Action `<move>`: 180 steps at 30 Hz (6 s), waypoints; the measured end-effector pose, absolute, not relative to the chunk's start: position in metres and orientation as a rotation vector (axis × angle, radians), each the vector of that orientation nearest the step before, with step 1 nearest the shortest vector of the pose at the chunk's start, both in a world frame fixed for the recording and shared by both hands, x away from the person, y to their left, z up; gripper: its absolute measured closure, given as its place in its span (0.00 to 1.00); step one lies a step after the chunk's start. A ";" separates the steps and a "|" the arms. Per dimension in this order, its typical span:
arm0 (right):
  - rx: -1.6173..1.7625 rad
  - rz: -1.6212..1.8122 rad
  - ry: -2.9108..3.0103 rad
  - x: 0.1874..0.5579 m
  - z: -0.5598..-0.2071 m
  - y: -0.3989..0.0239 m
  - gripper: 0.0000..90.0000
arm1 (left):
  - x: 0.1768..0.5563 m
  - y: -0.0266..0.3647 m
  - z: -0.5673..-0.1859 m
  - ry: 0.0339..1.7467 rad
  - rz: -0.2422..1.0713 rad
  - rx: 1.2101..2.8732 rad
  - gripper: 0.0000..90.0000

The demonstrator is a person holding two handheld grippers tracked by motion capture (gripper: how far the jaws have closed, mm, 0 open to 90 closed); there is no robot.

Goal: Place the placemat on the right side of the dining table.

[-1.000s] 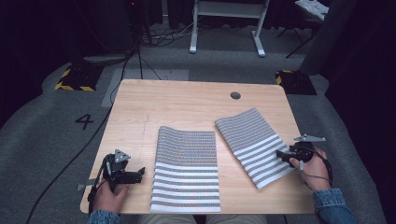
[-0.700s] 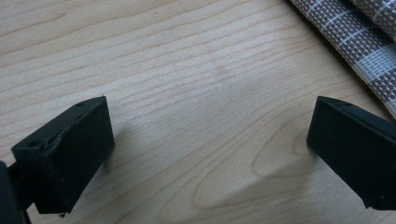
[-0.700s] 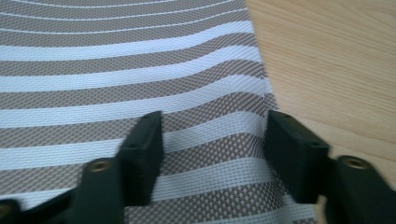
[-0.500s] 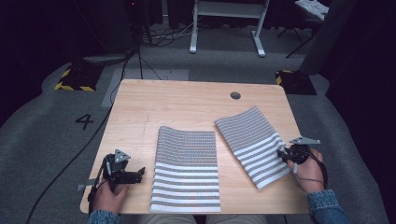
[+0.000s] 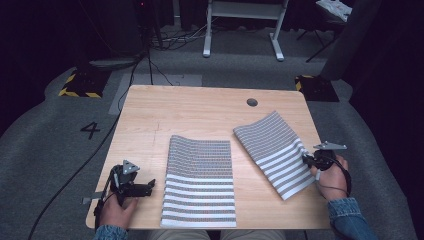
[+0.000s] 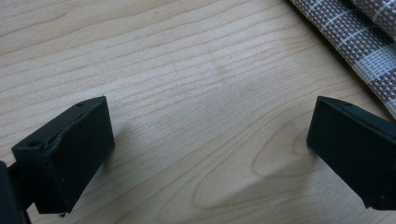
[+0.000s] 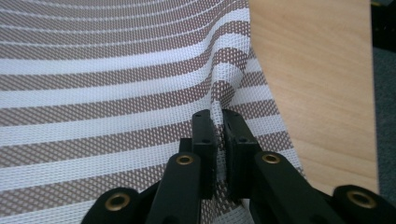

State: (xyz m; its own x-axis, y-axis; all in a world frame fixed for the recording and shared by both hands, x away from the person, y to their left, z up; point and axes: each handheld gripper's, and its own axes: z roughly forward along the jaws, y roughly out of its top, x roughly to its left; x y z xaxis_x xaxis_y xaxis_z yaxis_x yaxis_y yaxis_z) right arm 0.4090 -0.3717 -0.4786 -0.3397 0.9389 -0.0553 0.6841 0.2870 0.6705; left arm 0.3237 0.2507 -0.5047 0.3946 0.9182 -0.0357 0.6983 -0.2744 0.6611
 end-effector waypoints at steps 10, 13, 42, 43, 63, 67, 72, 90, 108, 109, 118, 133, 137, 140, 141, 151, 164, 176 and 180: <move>1.254 0.849 2.076 0.391 -0.429 -0.352 0.94 | 0.325 0.251 -0.505 1.377 0.477 2.060 0.00; 1.201 0.874 2.071 0.385 -0.418 -0.344 0.94 | 0.326 0.250 -0.505 1.382 0.485 2.056 0.00; 0.863 1.397 2.372 0.319 -0.382 -0.218 0.94 | 0.324 0.250 -0.505 1.381 0.481 2.055 0.01; 0.857 1.411 2.379 0.317 -0.382 -0.216 0.94 | 0.324 0.250 -0.505 1.381 0.479 2.056 0.01; 0.892 1.481 2.485 0.303 -0.406 -0.196 0.77 | 0.326 0.250 -0.505 1.380 0.480 2.060 0.00; 0.853 1.638 2.546 0.300 -0.415 -0.185 0.48 | 0.326 0.250 -0.505 1.378 0.476 2.060 0.00; 0.932 1.635 2.413 0.309 -0.410 -0.201 0.42 | 0.325 0.250 -0.505 1.379 0.476 2.060 0.00; 1.437 1.044 2.117 0.347 -0.461 -0.327 0.39 | 0.326 0.250 -0.505 1.380 0.476 2.060 0.00; 1.658 0.774 1.909 0.379 -0.495 -0.401 0.23 | 0.326 0.250 -0.505 1.380 0.476 2.061 0.00; 1.663 0.774 1.903 0.380 -0.496 -0.402 0.22 | 0.326 0.250 -0.505 1.379 0.476 2.059 0.00; 1.624 0.807 1.936 0.376 -0.494 -0.396 0.51 | 0.326 0.250 -0.505 1.380 0.476 2.060 0.00; 1.305 0.860 2.018 0.379 -0.437 -0.377 0.95 | 0.326 0.250 -0.505 1.381 0.480 2.059 0.00; 1.227 0.861 1.994 0.391 -0.409 -0.372 0.95 | 0.326 0.250 -0.505 1.380 0.481 2.058 0.00; 1.177 0.849 1.985 0.404 -0.393 -0.368 0.95 | 0.325 0.250 -0.505 1.383 0.482 2.055 0.01; 1.168 0.853 1.979 0.416 -0.386 -0.366 0.95 | 0.324 0.250 -0.505 1.389 0.483 2.050 0.01; 1.116 0.922 1.809 0.488 -0.368 -0.356 0.66 | 0.321 0.250 -0.505 1.392 0.483 2.050 0.01; 1.121 1.058 1.798 0.466 -0.382 -0.334 0.42 | 0.322 0.250 -0.505 1.395 0.486 2.055 0.00; 1.145 1.177 1.997 0.420 -0.393 -0.291 0.40 | 0.325 0.250 -0.505 1.387 0.481 2.052 0.00; 1.121 1.193 2.053 0.411 -0.392 -0.277 0.40 | 0.325 0.250 -0.505 1.387 0.482 2.051 0.00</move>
